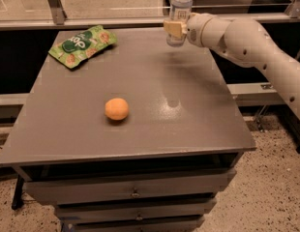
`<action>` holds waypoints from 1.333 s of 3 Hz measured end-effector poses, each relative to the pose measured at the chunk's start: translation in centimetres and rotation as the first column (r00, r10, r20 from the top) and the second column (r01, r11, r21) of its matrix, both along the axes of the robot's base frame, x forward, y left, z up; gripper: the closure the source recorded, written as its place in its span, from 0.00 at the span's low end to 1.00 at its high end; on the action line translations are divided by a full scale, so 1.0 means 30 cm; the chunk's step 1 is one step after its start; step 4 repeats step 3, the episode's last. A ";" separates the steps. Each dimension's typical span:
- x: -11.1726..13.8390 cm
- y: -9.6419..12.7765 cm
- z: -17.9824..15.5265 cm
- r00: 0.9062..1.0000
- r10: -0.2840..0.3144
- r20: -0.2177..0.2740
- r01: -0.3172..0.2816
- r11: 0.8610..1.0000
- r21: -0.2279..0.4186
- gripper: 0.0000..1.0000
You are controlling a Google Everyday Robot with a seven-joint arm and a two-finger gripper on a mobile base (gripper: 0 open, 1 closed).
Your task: Pick blue plastic bottle
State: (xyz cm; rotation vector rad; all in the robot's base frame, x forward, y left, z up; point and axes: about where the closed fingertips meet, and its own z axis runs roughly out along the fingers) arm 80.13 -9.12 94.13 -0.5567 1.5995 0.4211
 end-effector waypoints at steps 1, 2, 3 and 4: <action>-0.035 0.011 0.123 0.999 0.033 0.013 -0.033 0.999 0.013 1.00; -0.083 0.017 0.236 0.998 0.067 0.019 -0.068 0.997 0.049 1.00; -0.090 0.021 0.249 0.997 0.074 0.018 -0.075 0.996 0.053 1.00; -0.090 0.021 0.249 0.997 0.074 0.018 -0.075 0.996 0.053 1.00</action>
Offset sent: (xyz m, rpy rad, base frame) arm -0.0451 0.0008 0.1167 0.0992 -0.0235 0.1046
